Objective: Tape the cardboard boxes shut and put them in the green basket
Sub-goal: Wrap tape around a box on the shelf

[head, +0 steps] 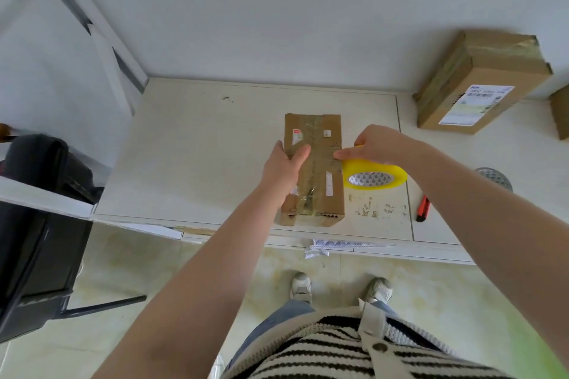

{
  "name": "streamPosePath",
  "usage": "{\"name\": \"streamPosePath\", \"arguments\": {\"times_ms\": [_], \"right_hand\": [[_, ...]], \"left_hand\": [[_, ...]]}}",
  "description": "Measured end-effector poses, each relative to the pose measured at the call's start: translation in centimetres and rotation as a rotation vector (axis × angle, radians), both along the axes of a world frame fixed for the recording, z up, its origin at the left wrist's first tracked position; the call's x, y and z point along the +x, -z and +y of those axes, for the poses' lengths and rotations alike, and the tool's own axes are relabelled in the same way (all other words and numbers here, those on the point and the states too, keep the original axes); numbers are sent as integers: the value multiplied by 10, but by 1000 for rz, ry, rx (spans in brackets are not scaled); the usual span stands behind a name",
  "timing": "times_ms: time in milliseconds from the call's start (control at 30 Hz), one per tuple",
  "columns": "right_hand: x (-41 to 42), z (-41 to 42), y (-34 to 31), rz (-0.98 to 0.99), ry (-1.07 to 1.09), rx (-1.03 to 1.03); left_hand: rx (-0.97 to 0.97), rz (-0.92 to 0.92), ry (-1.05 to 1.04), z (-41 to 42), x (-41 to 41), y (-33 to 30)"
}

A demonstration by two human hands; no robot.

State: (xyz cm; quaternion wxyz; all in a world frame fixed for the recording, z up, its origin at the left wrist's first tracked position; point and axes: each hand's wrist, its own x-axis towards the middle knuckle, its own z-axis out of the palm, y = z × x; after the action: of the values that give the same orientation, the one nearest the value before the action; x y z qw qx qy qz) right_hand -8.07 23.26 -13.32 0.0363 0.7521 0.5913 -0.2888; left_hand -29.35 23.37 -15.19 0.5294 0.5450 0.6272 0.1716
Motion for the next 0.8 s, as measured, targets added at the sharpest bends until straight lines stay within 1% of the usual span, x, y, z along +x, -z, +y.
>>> {"name": "streamPosePath", "arguments": {"times_ms": [33,100,133,167,233,300,367,433,467,533,567,600,700,800], "right_hand": [[0,-1,2,7,10,5],[-1,-3,2,1,22,19],[-2,-3,0,-4,20,22],[-1,-4,-1,0,14,21],[2,-7,-3,53,-4,12],[10,-14,-6,163,2,30],[23,-22,-10,284,52,107],[34,-28,-9,318,104,179],[37,-31,-7,276,100,170],[38,-39,-3,85,69,86],[38,-42,-1,20,64,55],[37,-43,1,18,77,49],[33,-41,2,138,101,90],[28,-37,0,220,100,114]], "left_hand": [[57,86,17,-1,3,-3],[295,355,76,-3,15,-7],[408,445,121,-7,24,-10],[472,502,178,-11,33,-12],[480,612,295,-15,44,-10],[469,693,330,-13,43,-5],[494,714,320,-12,35,-3],[522,726,307,-11,29,-1],[517,724,300,-10,27,0],[499,716,304,-9,25,1],[495,716,316,-8,25,1],[485,717,329,-8,26,1],[366,676,328,1,21,-4],[157,534,283,15,3,-13]]}}
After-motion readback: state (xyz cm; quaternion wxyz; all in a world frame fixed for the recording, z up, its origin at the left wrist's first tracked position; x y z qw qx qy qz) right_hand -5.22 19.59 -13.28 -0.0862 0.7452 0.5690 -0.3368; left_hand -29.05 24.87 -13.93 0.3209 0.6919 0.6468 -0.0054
